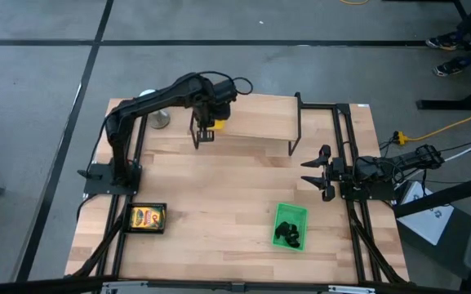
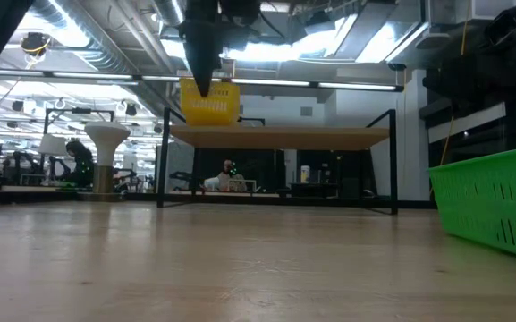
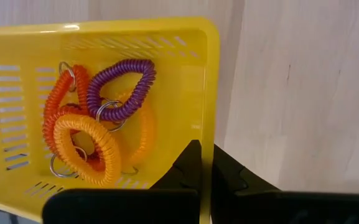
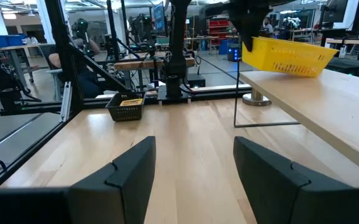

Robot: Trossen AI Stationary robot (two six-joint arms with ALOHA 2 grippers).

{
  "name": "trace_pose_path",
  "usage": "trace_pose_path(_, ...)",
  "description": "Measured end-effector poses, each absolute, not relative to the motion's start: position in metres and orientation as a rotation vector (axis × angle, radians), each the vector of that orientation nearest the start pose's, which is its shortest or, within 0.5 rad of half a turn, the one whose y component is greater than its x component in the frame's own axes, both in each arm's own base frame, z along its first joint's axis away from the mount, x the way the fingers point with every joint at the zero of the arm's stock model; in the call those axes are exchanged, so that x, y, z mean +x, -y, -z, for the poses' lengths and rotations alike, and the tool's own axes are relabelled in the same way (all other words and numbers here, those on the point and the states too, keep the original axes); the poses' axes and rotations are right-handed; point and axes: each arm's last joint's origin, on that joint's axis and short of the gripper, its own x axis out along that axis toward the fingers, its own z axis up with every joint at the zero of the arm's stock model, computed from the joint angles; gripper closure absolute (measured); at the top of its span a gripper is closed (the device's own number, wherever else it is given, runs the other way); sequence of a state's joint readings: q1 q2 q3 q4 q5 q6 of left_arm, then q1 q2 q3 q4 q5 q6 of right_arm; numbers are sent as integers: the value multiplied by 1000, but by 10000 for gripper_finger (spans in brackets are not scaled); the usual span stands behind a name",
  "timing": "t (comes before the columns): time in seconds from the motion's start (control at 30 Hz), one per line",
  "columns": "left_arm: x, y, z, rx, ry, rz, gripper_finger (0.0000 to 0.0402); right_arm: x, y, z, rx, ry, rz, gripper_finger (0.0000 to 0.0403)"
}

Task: Pick & Place Office Desk Supplies
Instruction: Put the yellow bin with spring keychains on the shelf

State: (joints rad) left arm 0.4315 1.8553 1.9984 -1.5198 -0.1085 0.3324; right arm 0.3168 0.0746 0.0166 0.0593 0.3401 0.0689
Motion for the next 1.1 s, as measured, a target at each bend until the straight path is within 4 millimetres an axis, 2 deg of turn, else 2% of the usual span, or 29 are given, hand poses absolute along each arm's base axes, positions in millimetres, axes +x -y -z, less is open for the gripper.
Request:
trace_pose_path(0.4,315,-155,-357,126,-1397,-172,398,98,-22,-169,69,2,23,184)
trace_pose_path(0.83,305,-182,-353,74,-1400,-194,398,98,-22,-169,69,2,23,184)
trace_pose_path(1.1,308,-180,-351,82,-1396,-165,398,98,-22,-169,69,2,23,184)
